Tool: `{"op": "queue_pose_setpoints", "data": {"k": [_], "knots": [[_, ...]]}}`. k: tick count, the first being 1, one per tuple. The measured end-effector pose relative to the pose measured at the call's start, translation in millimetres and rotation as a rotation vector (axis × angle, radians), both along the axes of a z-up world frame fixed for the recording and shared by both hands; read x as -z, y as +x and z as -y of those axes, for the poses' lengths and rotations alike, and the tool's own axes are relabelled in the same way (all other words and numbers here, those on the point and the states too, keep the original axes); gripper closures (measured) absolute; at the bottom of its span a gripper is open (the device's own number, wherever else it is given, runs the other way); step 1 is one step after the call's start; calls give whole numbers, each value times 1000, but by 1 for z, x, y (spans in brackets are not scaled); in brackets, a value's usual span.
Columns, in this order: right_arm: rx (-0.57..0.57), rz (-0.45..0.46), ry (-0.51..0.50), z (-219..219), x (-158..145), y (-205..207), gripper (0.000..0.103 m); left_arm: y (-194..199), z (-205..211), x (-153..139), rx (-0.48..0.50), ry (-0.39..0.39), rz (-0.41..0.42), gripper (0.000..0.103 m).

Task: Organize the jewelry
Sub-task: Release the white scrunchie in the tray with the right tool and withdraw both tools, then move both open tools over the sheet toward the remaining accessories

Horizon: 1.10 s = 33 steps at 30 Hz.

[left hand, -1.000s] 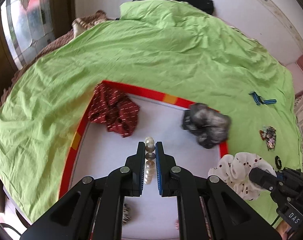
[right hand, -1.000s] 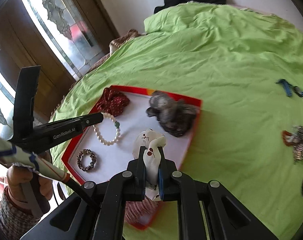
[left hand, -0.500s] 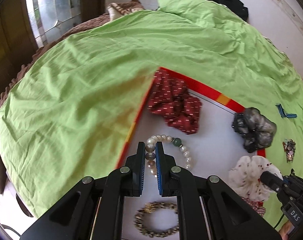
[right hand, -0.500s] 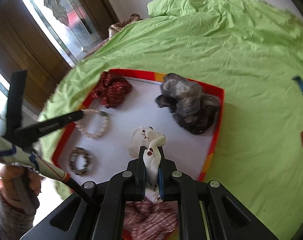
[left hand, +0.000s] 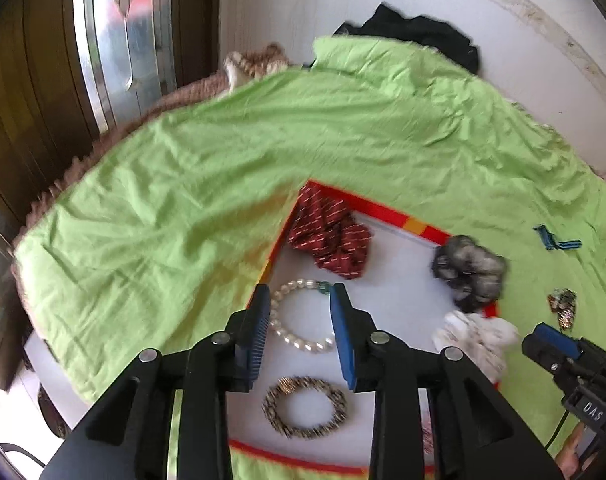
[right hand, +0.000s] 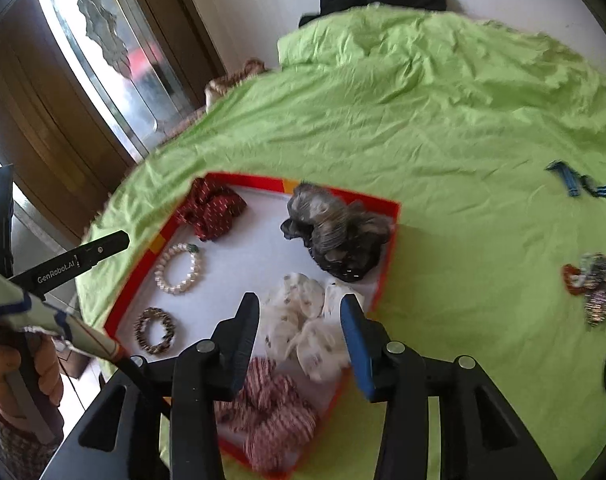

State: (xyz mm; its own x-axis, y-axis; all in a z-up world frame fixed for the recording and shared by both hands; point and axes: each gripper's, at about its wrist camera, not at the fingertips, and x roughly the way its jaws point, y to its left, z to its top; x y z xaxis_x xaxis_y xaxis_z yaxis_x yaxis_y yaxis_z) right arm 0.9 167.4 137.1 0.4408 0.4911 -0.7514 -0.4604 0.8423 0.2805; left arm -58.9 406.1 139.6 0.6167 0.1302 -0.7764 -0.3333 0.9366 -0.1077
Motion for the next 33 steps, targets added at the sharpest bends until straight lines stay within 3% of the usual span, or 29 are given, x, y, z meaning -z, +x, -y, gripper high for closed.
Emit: {"op": "queue_pose_setpoints", "data": {"k": [4, 10, 14, 17, 19, 23, 28, 33], "knots": [[49, 83, -33, 57, -22, -42, 52, -31, 53, -37, 73, 59, 82, 62], [243, 195, -105, 196, -33, -114, 49, -62, 164, -72, 234, 67, 141, 61], [409, 194, -64, 301, -22, -161, 47, -73, 271, -91, 367, 41, 172, 61], [513, 141, -49, 366, -2, -191, 47, -80, 356, -102, 469, 9, 215, 61], [568, 120, -18, 399, 3, -213, 47, -79, 400, -106, 524, -9, 231, 61], [696, 218, -56, 458, -18, -280, 47, -66, 510, -112, 680, -28, 232, 61], [961, 227, -60, 527, -22, -347, 47, -52, 632, -103, 869, -46, 204, 61], [1097, 179, -39, 561, -6, -368, 47, -54, 695, -92, 955, -51, 194, 61]]}}
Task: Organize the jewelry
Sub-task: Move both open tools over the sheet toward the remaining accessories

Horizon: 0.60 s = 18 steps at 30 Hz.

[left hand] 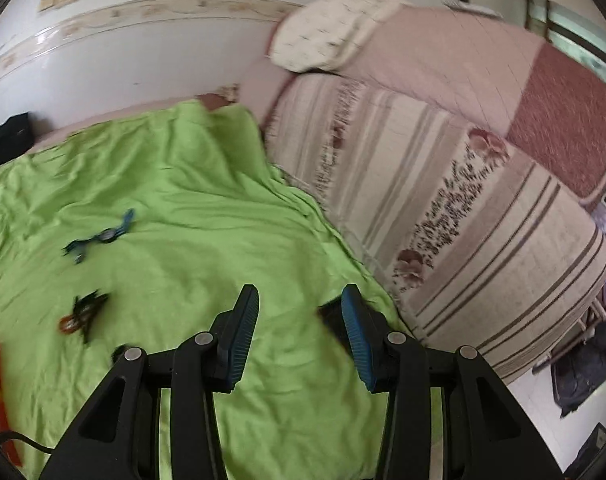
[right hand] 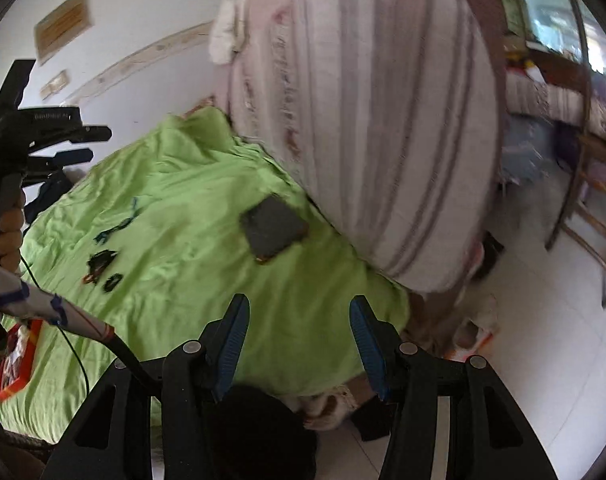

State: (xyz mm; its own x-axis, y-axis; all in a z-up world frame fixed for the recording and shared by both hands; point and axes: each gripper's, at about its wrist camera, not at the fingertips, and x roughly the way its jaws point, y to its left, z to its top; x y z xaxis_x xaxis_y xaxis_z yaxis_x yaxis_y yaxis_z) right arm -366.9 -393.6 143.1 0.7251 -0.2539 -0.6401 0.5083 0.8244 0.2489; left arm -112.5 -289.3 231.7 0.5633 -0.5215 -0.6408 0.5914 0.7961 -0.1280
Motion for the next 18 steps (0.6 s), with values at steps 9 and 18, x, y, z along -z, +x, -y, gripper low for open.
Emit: {"op": "queue_pose_setpoints", "data": {"k": [9, 18], "knots": [[-15, -51, -7, -4, 14, 9, 47, 25, 8, 21, -48, 39, -21, 61], [-15, -65, -29, -18, 6, 20, 47, 45, -18, 27, -97, 44, -40, 61]]}}
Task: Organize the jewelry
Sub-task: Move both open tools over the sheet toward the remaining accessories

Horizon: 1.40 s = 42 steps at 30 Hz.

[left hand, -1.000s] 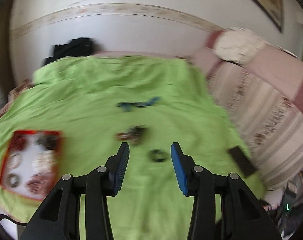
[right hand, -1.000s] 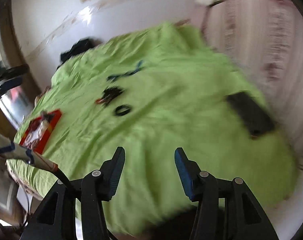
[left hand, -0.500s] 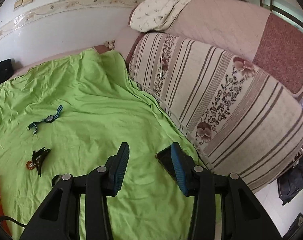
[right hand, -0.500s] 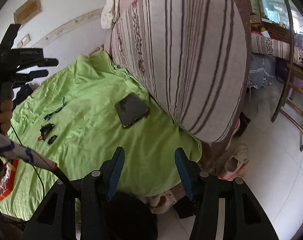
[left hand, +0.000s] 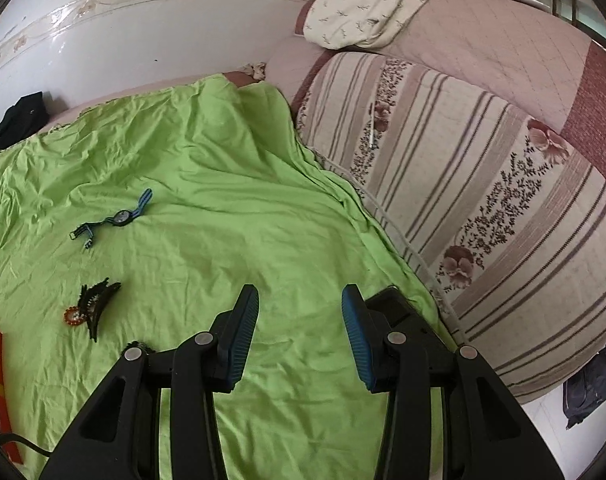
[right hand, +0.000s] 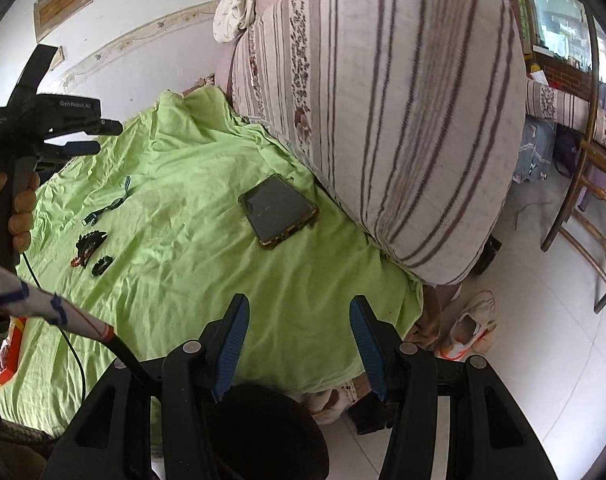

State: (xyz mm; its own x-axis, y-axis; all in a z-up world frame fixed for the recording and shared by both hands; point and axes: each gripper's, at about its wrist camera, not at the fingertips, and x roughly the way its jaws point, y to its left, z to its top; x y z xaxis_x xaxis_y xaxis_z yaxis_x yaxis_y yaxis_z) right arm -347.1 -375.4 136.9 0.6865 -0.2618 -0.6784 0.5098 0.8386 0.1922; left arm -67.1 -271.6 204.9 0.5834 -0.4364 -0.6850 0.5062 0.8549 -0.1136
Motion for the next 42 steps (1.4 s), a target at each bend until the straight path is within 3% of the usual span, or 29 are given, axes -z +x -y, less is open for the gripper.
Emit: {"op": "queue_pose_setpoints", "data": {"k": [18, 30, 35, 42], "knots": [[-9, -15, -77, -34, -33, 22, 47, 13, -48, -9, -42, 14, 84, 61], [-82, 33, -22, -46, -44, 39, 46, 7, -86, -18, -78, 45, 96, 61], [-194, 52, 57, -58, -49, 75, 46, -9, -144, -34, -155, 75, 160, 53], [-388, 128, 117, -105, -75, 137, 44, -5, -277, -44, -413, 155, 155, 49]]}}
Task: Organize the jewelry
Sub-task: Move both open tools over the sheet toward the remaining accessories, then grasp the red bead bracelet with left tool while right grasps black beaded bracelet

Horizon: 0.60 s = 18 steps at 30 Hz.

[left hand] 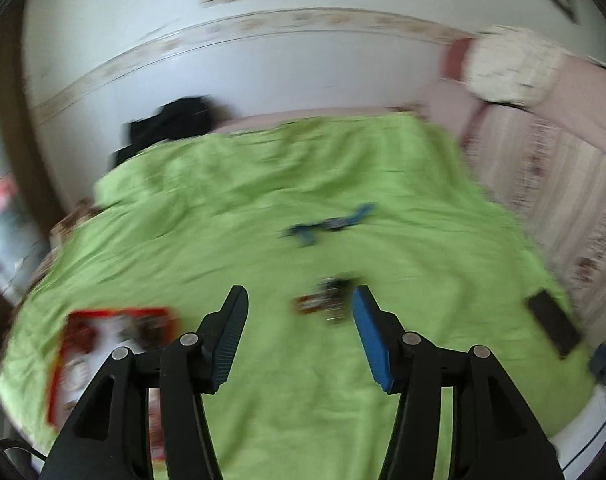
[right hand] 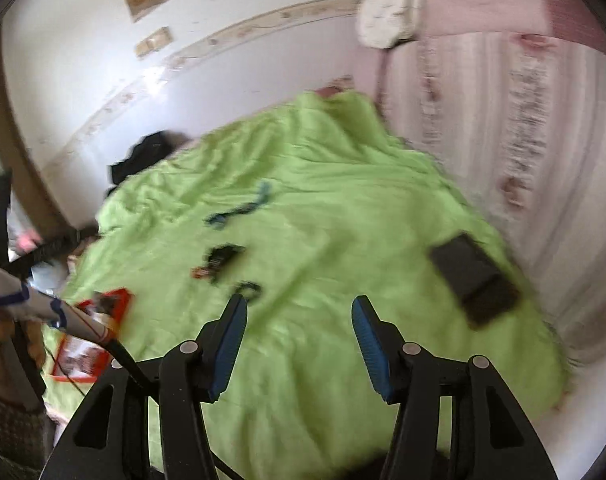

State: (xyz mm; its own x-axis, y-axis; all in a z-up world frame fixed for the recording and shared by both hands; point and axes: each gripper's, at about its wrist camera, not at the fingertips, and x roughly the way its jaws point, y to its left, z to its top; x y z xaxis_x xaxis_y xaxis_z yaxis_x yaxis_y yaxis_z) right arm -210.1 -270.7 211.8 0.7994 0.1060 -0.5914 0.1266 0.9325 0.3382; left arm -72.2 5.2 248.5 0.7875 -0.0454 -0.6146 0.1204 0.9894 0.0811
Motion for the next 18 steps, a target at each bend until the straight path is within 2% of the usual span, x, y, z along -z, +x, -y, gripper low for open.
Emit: {"op": "queue_pose_setpoints", "data": {"k": [4, 9, 13, 18], "knots": [[-93, -23, 60, -32, 0, 42, 44, 5, -86, 15, -171, -29, -38, 48], [-194, -92, 1, -74, 12, 86, 44, 18, -143, 47, -256, -112, -132, 48], [-231, -157, -24, -92, 35, 122, 44, 39, -144, 73, -209, -166, -203, 48], [-257, -232, 1, -99, 66, 166, 44, 79, -98, 122, -45, -181, -287, 48]]}}
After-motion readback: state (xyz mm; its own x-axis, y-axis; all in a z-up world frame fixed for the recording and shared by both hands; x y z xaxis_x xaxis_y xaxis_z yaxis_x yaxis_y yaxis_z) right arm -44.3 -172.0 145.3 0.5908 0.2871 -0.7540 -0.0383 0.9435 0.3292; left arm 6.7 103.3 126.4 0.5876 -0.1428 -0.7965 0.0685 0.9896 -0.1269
